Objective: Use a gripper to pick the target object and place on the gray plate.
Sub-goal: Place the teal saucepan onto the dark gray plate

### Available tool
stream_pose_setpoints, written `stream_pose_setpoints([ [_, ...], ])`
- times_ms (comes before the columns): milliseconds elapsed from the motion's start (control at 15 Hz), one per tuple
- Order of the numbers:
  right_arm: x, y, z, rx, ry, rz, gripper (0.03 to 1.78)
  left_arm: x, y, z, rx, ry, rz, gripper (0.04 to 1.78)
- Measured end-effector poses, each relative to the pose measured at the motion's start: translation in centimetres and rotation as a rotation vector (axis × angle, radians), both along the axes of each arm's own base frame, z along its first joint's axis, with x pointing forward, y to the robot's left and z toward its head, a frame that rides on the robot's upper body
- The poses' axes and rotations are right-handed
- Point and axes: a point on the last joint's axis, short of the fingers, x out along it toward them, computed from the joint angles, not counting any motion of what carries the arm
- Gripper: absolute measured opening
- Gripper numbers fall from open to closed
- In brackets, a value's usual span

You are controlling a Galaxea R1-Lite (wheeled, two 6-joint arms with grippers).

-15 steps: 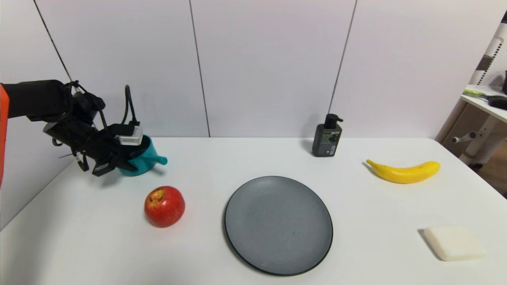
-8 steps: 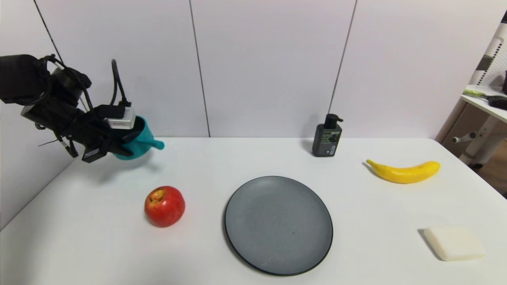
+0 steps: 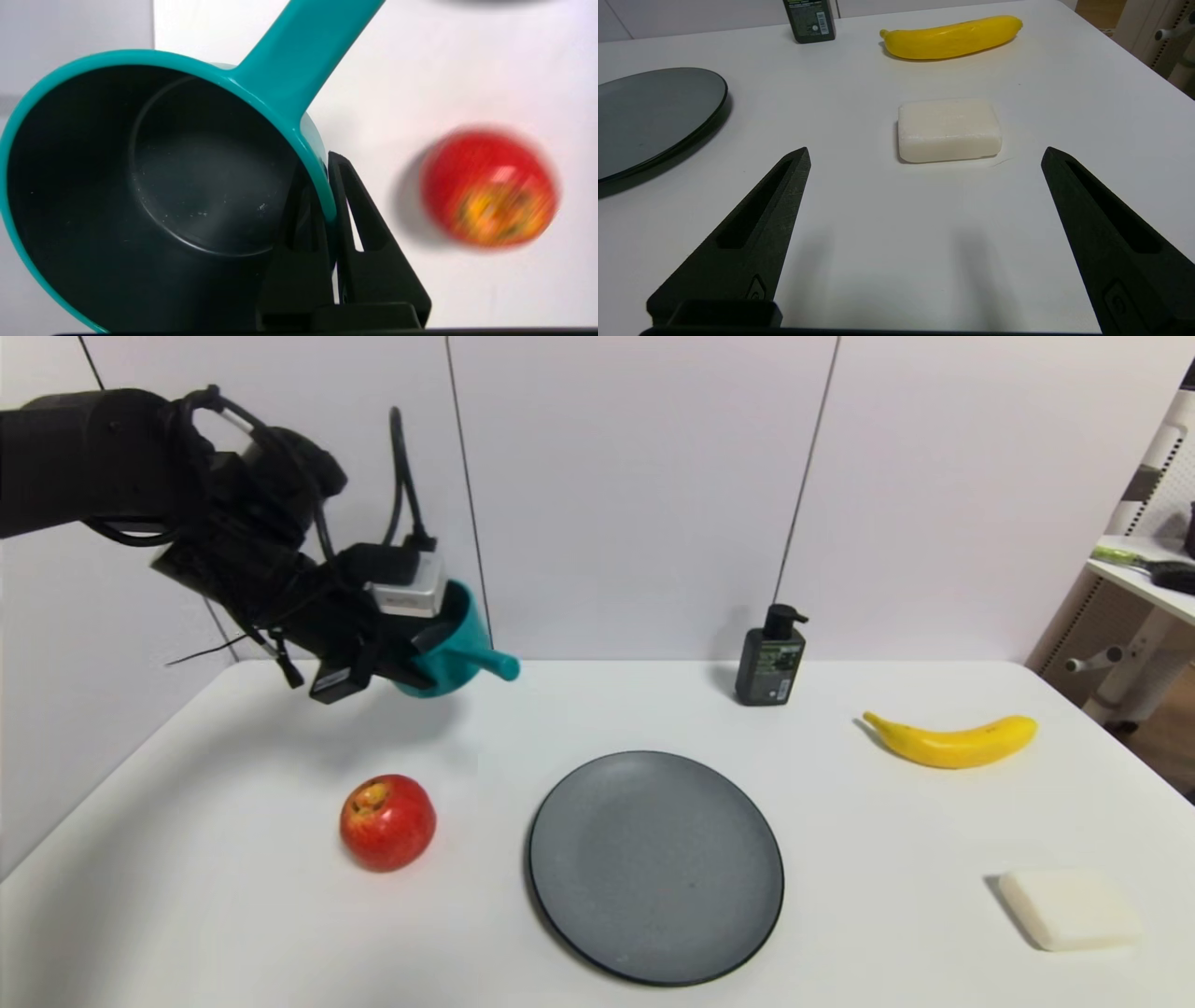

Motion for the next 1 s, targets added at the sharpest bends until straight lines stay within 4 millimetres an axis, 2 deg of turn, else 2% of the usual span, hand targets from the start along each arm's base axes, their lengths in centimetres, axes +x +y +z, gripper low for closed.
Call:
stream_pose_setpoints([
  [267,0.0,0.0,0.0,0.000,0.000,0.000,1.71,-2.9,-7.8,-0.2,-0.013,0.043,-0.194,0.11],
  [533,0.0,0.0,0.0,0.000,0.000,0.000,1.71,-5.0,-14.1,-2.8,0.035,0.114,-0.348,0.11],
  [800,0.0,0.0,0.0,0.000,0.000,0.000,1.71,-6.7,-18.3,-6.1,0.129,0.186,-0.419,0.11],
  [1000,0.0,0.0,0.0,0.000,0.000,0.000,1.71,-7.0,-20.0,-8.0,0.168,0.217,-0.450,0.11],
])
